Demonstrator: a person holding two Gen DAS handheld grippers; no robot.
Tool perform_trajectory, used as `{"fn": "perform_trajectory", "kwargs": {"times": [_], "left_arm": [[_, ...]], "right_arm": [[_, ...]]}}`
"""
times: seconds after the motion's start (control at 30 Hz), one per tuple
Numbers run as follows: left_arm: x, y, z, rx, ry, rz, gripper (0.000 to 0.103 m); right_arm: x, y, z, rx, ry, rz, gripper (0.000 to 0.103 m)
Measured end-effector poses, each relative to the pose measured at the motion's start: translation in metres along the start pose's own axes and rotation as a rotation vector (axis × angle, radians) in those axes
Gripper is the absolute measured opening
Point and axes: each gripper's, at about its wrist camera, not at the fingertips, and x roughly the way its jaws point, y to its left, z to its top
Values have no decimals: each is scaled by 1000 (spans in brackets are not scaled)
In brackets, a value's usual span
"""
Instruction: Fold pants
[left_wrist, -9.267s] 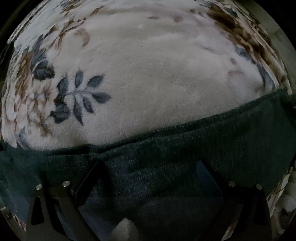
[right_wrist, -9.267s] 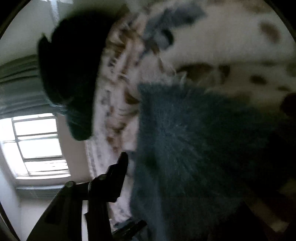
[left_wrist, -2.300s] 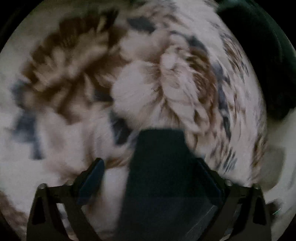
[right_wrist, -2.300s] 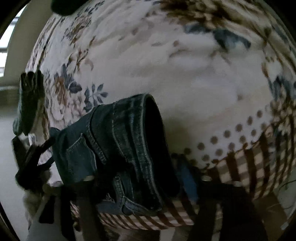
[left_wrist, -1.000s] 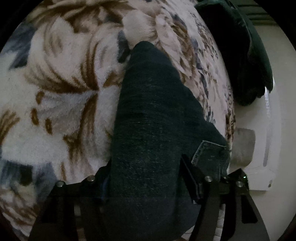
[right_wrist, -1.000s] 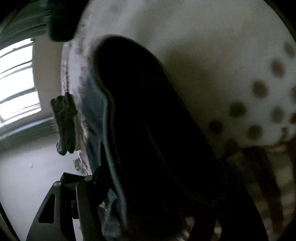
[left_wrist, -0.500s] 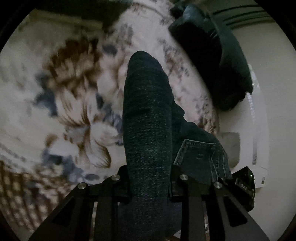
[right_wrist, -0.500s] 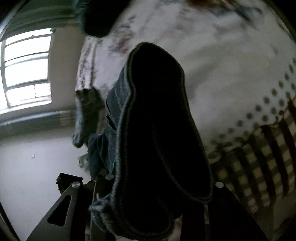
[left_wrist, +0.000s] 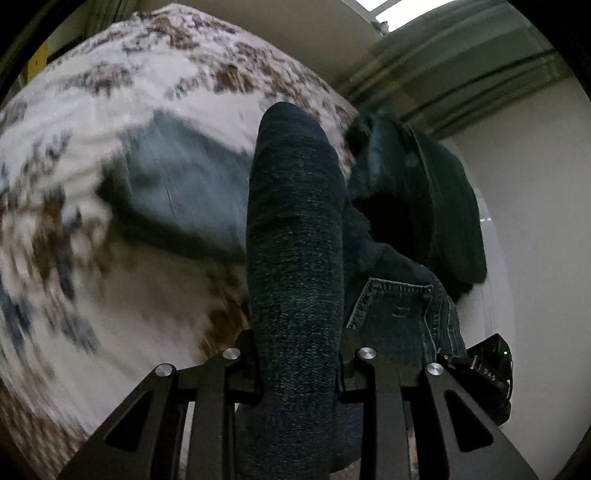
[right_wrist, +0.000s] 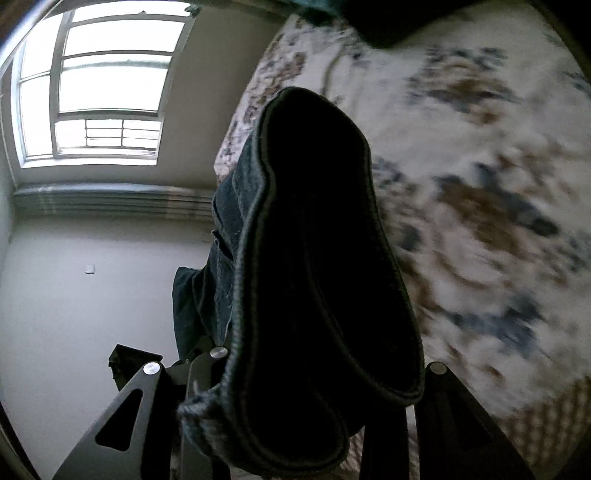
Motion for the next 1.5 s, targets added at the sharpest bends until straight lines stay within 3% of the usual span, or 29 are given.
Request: {"fn": "perform_trajectory", "kwargs": {"times": [0.1,0.17,0.37,0.43,0.53,0.57,0.6,0.7,0.8,1.0,1.23,1.4,1.5], "left_arm": [[15,34,69,16,0,14,23],[30,50,97,29,7,23,23],[97,113,164,35,62,31,24],[124,137,172,43,97,90,29],[152,164,175,23,165,232,48],[153,168,175,17,169,253,58],[149,169,174,20,158,262,64],[131,153,163,84,122,314,70],[121,147,152,112,103,358,73],[128,172,129,34,120,396,90],[125,163,118,37,93,429,92],[106,113,108,200,15,583,94],[100,93,98,252,0,632,94]], "right_arm": [[67,35,31,-6,-10,13,35],[114,49,53,-9,-11,17,35],[226,38,101,12,-4,3,35],[261,22,114,17,24,-36,39],[288,4,118,21,81,-157,51],[292,1,120,24,102,-179,62],[292,3,122,20,112,-176,66],[277,19,125,-58,73,-246,79],[258,30,121,-161,9,-401,79],[265,22,109,-237,71,-618,82],[264,13,101,-260,82,-692,91],[250,64,76,-490,-7,-830,98],[243,92,53,-605,-46,-898,98]]}}
